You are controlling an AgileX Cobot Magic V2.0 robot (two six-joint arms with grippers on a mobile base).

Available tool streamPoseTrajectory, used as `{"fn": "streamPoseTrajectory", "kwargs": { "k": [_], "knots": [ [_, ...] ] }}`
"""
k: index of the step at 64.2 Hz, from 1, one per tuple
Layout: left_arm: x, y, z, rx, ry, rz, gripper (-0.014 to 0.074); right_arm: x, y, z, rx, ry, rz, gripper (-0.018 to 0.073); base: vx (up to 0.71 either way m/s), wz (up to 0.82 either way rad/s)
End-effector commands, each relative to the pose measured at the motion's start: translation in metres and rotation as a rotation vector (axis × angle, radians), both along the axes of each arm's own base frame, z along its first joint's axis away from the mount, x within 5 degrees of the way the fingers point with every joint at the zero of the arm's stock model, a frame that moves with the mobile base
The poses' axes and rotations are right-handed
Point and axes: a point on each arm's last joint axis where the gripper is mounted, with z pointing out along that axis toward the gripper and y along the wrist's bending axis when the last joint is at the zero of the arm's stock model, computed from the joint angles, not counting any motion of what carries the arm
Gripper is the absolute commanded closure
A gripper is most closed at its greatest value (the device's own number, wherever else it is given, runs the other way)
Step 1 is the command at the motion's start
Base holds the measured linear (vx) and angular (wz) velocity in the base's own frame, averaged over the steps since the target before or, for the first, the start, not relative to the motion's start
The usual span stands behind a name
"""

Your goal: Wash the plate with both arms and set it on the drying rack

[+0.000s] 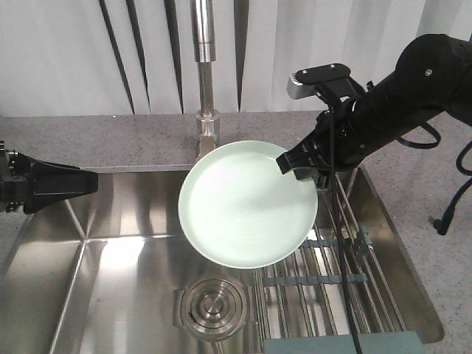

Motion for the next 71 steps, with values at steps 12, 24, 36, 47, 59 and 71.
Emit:
{"fn": "streamPoseTrajectory", "kwargs": {
  "k": [12, 24, 36, 47, 59, 71],
  "knots": [
    [-0.004, -0.004, 0.019, -0.073, -0.059, -0.018, 0.0045, 0.001, 0.024, 0.047, 0.329, -0.198, -0.023, 0.0564, 0.00, 0.00],
    [-0.004, -0.004, 0.019, -0.073, -0.059, -0.018, 0.0045, 0.017, 0.016, 0.058, 0.324, -0.410, -0.121, 0.0564, 0.00, 0.00],
    [-0.004, -0.004, 0.019, -0.073, -0.059, -0.018, 0.0045, 0.023, -0.001, 0.054, 0.174, -0.465, -0.107, 0.0564, 0.00, 0.00],
    [-0.004, -0.004, 0.019, -0.073, -0.059, -0.018, 0.0045, 0.019, -0.021, 0.040, 0.096, -0.300, -0.132, 0.0564, 0.00, 0.00],
    [-0.004, -0.004, 0.019, -0.073, -0.059, -0.018, 0.0045, -0.002, -0.010, 0.028, 0.048, -0.083, -0.005, 0.0564, 0.00, 0.00],
    [-0.004, -0.004, 0.019, -0.073, -0.059, -0.018, 0.0045, -0.011, 0.028, 0.035, 0.146, -0.147, 0.079, 0.0564, 0.00, 0.00]
  ]
}}
